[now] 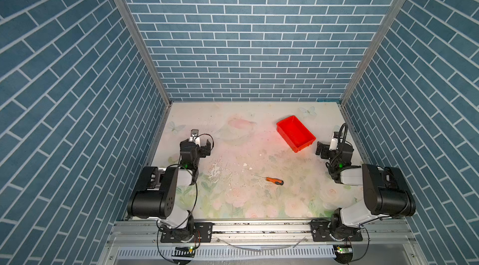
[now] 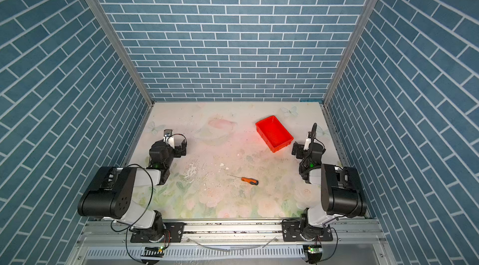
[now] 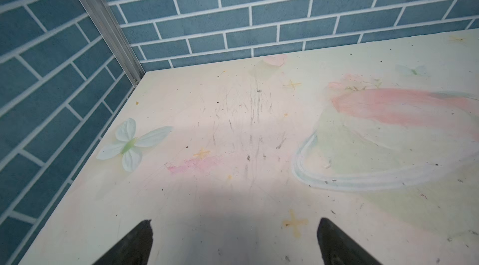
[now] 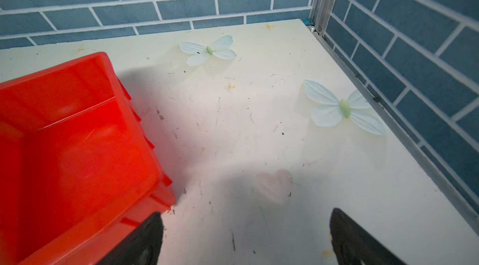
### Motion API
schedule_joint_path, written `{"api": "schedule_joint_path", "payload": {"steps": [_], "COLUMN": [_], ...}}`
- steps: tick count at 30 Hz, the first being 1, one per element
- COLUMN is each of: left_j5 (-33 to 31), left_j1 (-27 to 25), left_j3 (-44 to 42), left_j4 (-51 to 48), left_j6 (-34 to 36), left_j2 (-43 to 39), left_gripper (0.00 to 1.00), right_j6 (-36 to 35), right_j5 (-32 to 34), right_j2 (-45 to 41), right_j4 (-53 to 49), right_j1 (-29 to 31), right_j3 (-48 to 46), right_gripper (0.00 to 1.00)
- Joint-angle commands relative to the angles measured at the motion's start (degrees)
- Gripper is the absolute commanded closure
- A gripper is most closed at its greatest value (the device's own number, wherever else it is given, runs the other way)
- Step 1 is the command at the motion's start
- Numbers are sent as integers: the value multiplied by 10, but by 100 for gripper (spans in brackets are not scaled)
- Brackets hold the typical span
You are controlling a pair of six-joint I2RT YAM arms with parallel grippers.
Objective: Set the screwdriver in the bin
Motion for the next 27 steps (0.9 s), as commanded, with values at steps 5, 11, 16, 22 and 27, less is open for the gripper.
{"api": "schedule_joint_path", "payload": {"steps": [5,11,16,22,27], "left_j5": [2,1,1,3,0], "left_j1": [2,2,2,2,2], "left_j3": [1,2,3,2,-3], "left_j4": [-1,-1,-1,-1,3], "left_j6": [4,4,4,3,4], "left_j2": [1,1,1,1,-5], "left_gripper": [0,0,0,0,0], "right_j6": [-8,-8,-8,-8,-7], "right_j5": [-6,-7,-6,-6,-6], "right_j2": [2,3,4,3,-3], "right_j4": [1,-2,-3,-2,3], "right_j1": [1,1,1,0,0], "right_j3": [18,19,20,19,15], "right_gripper": [1,1,1,1,1]}}
